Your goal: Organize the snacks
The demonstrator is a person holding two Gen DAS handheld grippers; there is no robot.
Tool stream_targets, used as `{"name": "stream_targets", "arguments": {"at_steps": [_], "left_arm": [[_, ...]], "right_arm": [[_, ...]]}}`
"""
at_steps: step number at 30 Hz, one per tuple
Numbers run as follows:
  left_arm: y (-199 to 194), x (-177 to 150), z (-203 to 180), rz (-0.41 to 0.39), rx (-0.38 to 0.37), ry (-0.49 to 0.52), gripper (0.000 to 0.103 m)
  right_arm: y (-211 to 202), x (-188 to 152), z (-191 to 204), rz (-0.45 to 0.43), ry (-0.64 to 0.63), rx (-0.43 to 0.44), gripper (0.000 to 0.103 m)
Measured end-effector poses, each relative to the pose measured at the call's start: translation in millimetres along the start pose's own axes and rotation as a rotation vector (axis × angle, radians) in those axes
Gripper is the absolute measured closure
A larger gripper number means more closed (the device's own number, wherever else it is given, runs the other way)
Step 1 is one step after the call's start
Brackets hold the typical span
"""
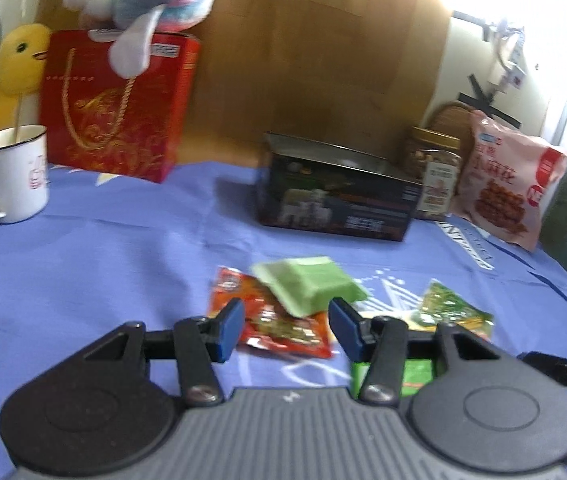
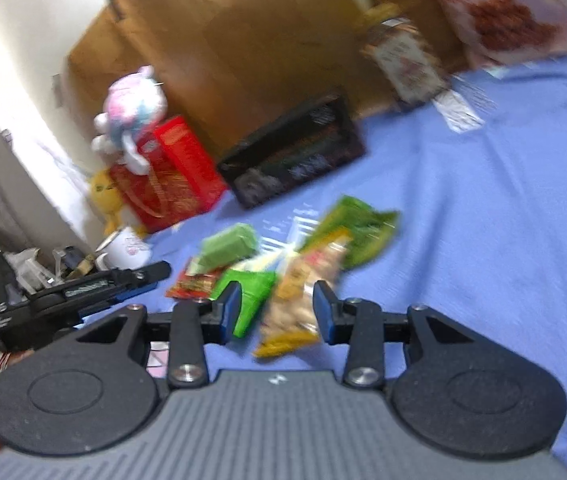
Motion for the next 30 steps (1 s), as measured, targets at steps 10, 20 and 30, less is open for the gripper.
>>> {"name": "stream_targets", "arguments": {"at_steps": [10, 20, 30], "left_arm": [[27.2, 28.8, 28.6, 0.028, -0.084, -0.084, 0.055], [79.1, 20.6, 7.7, 0.146, -0.206, -0.140, 0.070], [89.3, 43.9, 2.6, 0.131, -0.259, -0.117, 0.081]], "right_arm": [[71.7, 23.8, 26.3, 0.149, -0.124, 0.028, 0.061], [157.9, 45.6, -6.5, 0.400, 0.180, 0.080, 0.071], [129.7, 59.6, 15.2, 0.220, 0.050, 0.065, 0.093]]}}
Point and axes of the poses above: each gripper's, at about its wrist camera, not at the fingertips, and y roughly the way its jaws point, z to its left, x to its top, the point moved 6 cm from there along y, roughly the way its jaws point, and after that the axes turned 12 degrees about y, right-handed, at the moved point
